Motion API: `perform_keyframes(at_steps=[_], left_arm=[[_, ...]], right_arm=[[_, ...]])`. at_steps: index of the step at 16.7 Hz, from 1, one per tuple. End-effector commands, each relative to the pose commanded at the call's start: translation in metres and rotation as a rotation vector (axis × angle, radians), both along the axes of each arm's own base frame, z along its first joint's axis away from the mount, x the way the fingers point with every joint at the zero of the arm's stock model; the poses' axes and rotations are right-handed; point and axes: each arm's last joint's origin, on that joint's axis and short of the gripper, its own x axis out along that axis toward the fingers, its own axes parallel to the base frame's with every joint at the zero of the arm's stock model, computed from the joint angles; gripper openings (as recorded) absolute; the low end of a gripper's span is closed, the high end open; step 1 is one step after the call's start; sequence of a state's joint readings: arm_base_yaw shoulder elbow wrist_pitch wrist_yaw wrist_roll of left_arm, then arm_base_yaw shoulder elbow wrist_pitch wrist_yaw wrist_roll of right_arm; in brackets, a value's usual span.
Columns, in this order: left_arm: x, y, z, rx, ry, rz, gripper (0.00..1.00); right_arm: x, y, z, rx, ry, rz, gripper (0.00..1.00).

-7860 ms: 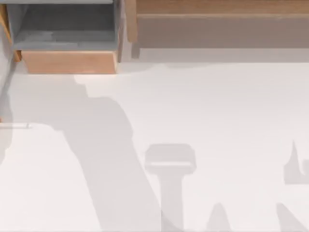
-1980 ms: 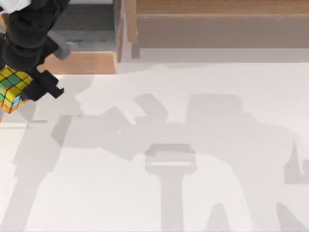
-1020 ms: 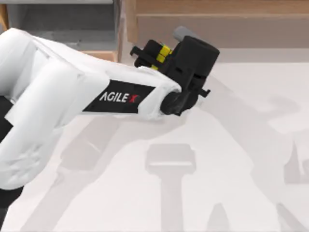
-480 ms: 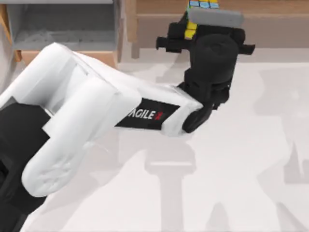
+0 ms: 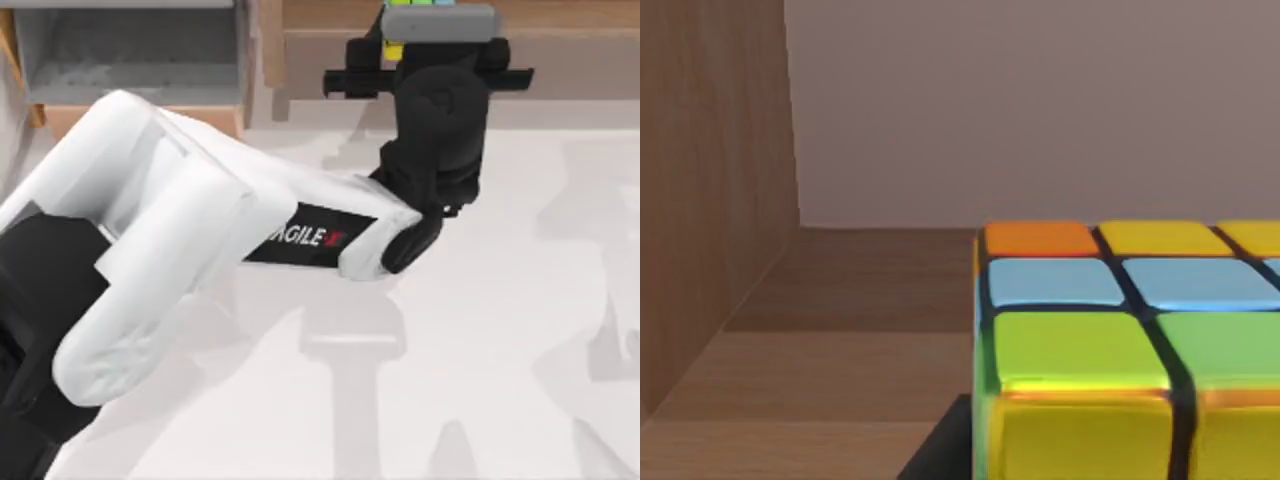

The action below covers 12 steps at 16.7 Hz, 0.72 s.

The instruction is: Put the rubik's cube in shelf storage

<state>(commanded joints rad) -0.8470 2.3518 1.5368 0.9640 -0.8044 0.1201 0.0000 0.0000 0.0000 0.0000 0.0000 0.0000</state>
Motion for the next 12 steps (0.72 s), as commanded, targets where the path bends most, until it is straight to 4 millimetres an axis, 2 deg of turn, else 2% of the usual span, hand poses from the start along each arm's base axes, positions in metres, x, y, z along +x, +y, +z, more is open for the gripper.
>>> perform_keyframes(at_steps=[5,12], left_arm=[[0.006,-0.001,-0.001,0.002,0.002,-0.003,0.00],[0.047,-0.007,0.002,0.003,0.000,-0.002,0.00]], right_arm=[[0.000,0.000,0.000,0.000,0.000,0.000,1.00],[0.000,0.000,0.000,0.000,0.000,0.000,1.00]])
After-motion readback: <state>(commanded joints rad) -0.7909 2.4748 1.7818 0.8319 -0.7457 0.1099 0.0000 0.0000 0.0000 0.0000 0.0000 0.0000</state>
